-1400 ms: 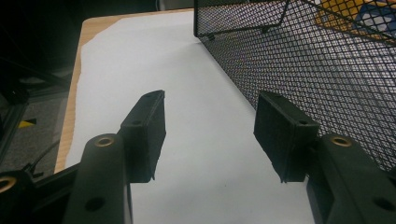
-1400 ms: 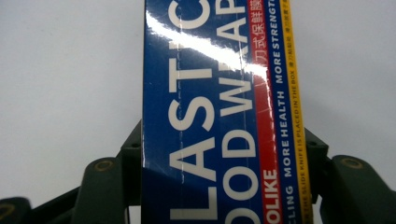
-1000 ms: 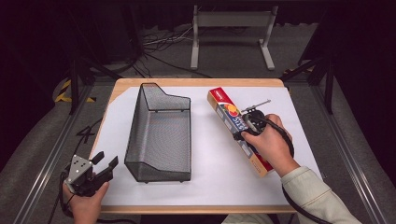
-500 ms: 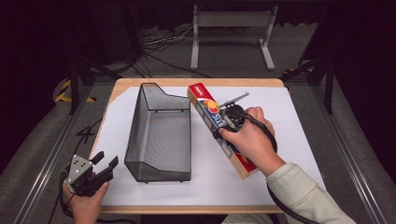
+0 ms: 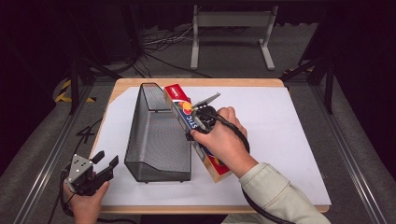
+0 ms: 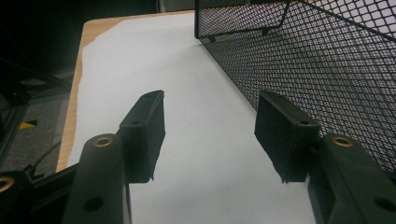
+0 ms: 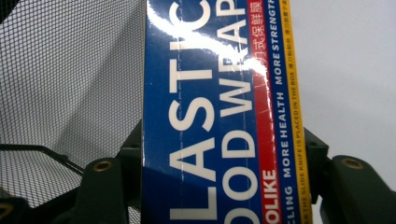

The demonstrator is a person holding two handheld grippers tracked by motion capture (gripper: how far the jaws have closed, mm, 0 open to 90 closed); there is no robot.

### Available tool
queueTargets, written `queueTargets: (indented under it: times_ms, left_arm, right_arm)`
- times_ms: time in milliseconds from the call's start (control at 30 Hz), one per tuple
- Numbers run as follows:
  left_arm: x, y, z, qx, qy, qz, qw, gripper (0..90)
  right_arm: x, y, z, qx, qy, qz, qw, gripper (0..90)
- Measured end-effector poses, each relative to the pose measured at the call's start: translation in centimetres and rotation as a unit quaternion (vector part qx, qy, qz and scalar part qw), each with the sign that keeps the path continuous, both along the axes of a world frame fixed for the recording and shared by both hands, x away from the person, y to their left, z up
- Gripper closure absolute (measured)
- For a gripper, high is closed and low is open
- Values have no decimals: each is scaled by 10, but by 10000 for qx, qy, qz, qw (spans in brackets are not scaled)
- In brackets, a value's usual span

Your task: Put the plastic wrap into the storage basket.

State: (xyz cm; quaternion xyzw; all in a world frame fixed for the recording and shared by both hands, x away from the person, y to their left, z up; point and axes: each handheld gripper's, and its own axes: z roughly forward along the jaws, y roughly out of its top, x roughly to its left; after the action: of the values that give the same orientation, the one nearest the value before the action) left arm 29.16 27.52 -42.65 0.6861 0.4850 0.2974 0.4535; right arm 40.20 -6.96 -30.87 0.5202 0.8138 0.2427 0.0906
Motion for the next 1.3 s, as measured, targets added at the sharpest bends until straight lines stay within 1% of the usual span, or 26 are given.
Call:
queueTargets:
  times_ms: [100, 133, 200, 333, 533, 633, 700, 767, 867, 967, 1100, 1167, 1233, 1300]
  left_arm:
    - [2, -3, -1, -1, 16, -1, 10000, 436]
    - [3, -4, -1, 29, 27, -19, 10000, 436]
    - [4, -6, -1, 82, 22, -48, 10000, 436]
    - [4, -5, -1, 62, 9, -25, 10000, 436]
    - [3, -4, -2, 89, -8, 3, 10000, 436]
    - [2, -3, -2, 79, 1, 32, 10000, 436]
    - [1, -2, -2, 93, 5, 45, 9999, 436]
    - [0, -1, -2, 86, -23, 60, 9999, 436]
    - [-2, 0, -2, 88, -24, 78, 9999, 436]
    - [-3, 0, -2, 90, -26, 90, 9999, 436]
    - [-3, 1, -2, 84, -38, 89, 9999, 436]
    - [-3, 1, -2, 78, -27, 85, 9999, 436]
    - [-3, 0, -2, 93, -13, 87, 9999, 436]
    - [-2, -1, -2, 115, -6, 60, 9999, 436]
  right_arm:
    - [2, 10, -1, 24, 16, -33, 10000, 400]
    - [2, 10, -1, 24, 16, -33, 10000, 400]
    - [4, 16, -3, 39, 33, -71, 10000, 400]
    - [7, 26, -6, 101, 143, -125, 9998, 400]
    - [11, 43, -11, 66, 198, -130, 9997, 400]
    - [13, 50, -15, -9, 173, -158, 9997, 400]
    - [14, 56, -18, -28, 233, -174, 9996, 399]
    - [14, 60, -19, -40, 288, -86, 9995, 399]
    - [13, 66, -21, -47, 373, -55, 9993, 399]
    - [16, 69, -23, -80, 371, -87, 9992, 398]
    - [20, 72, -28, -149, 461, -140, 9987, 397]
    - [22, 73, -31, -224, 509, -144, 9984, 397]
    - [24, 76, -34, -260, 579, -106, 9979, 396]
    - [25, 78, -37, -309, 600, -62, 9977, 395]
